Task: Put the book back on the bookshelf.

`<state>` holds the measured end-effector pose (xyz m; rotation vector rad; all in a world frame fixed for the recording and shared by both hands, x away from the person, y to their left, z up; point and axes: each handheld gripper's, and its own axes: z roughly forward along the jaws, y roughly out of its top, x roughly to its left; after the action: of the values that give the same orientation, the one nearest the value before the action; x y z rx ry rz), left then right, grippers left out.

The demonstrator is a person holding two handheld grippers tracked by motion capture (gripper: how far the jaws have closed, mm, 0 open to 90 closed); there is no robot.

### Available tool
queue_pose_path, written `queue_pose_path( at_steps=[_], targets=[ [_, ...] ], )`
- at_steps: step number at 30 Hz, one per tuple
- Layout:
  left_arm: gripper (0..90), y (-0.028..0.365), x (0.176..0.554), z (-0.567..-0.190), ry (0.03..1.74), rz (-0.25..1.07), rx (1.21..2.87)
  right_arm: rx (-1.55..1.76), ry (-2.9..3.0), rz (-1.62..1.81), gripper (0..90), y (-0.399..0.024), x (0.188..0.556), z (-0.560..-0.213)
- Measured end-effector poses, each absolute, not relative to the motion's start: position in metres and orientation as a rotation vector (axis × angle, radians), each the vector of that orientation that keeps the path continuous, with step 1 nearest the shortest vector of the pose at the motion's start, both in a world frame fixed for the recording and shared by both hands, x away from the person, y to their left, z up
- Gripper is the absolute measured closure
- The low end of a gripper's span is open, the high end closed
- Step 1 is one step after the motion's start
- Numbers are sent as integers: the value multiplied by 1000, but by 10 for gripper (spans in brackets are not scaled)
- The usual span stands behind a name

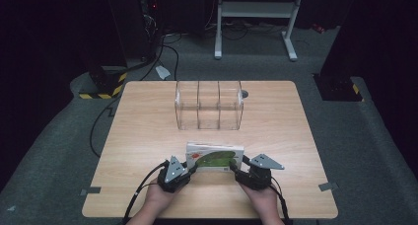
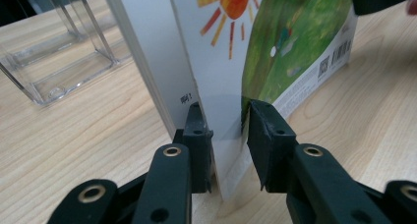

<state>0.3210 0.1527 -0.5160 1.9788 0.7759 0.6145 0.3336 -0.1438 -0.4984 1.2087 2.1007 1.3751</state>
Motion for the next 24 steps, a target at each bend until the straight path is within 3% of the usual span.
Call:
queue_pose_path(
  at_steps=[9,15,18,24],
  targets=[
    [688,152,323,-519,789,613,1991,1183,2091,1426,434,-149,330,-498],
    [670,153,322,-521,813,595,1989,1156,2082,1474,363,-154,332,-494],
    [572,156,321,-521,829,567,1972,1153,2095,1496,301,-156,338,-492],
    [429,165,319,-521,877,550,1954,1097,2112,1513,305,-152,347,-487]
  ],
)
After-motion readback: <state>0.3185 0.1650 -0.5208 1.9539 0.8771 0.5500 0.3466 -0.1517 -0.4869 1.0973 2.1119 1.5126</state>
